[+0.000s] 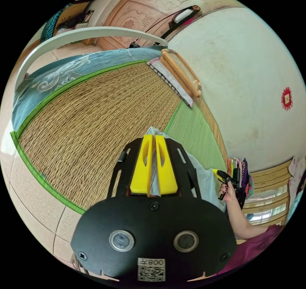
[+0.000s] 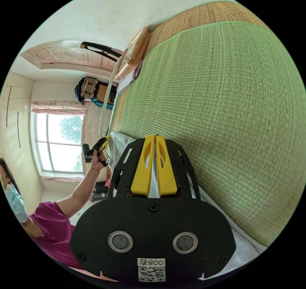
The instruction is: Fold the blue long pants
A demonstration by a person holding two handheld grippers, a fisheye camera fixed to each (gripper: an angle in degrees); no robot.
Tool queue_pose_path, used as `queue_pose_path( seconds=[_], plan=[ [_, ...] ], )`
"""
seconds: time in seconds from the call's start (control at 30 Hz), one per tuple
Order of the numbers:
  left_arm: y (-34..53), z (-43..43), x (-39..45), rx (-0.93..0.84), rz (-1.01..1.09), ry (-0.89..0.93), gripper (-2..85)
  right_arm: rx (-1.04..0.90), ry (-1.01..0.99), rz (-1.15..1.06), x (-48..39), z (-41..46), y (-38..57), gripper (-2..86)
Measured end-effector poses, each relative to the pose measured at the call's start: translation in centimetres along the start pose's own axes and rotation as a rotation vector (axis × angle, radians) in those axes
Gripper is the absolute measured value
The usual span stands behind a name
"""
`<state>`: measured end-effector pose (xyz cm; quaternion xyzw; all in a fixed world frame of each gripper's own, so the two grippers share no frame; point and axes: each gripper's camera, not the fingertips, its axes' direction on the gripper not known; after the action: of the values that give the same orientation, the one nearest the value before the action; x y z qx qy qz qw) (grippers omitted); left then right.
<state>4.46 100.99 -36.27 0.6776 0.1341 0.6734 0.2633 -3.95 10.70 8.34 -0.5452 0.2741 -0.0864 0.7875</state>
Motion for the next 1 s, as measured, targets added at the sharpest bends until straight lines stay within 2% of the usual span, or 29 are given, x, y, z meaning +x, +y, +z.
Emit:
queue_pose_path(
  seconds=[0.13,0.27,0.43,0.53,0.57,0.6,0.77,1.0],
  plan=[
    [2.1,-3.7,1.1,0.067,0.016,-0.015,0.5,0.068,0.019,0.009,0.5,-2.3,1.7,0.0],
    [6.3,-6.3,3.1,0.052,0.096,0.066,0.3,0.163,-0.011,-0.019,-0.7,-4.8,4.7,0.0],
    [11.2,-5.9,4.0,-0.049,0.114,0.003,0.1,0.05,0.241,-0.195,-5.7,-0.5,6.2,0.1],
    [12.8,-4.7,4.1,-0.09,0.143,-0.046,0.1,-0.099,0.498,-0.293,-7.4,4.9,6.9,0.2],
    [13.1,-4.6,4.6,-0.086,0.163,-0.06,0.1,-0.024,0.557,-0.392,-8.6,5.4,8.1,0.2],
    [13.0,-4.5,4.9,-0.094,0.167,-0.07,0.1,-0.003,0.594,-0.397,-9.0,5.9,8.8,0.2],
    [13.3,-3.8,8.2,-0.153,0.277,-0.193,0.1,-0.026,0.579,-0.392,-8.9,6.0,9.1,0.1],
    [14.8,-3.3,8.7,-0.123,0.234,-0.181,0.1,-0.021,0.519,-0.31,-7.8,4.6,8.5,0.0]
  ],
)
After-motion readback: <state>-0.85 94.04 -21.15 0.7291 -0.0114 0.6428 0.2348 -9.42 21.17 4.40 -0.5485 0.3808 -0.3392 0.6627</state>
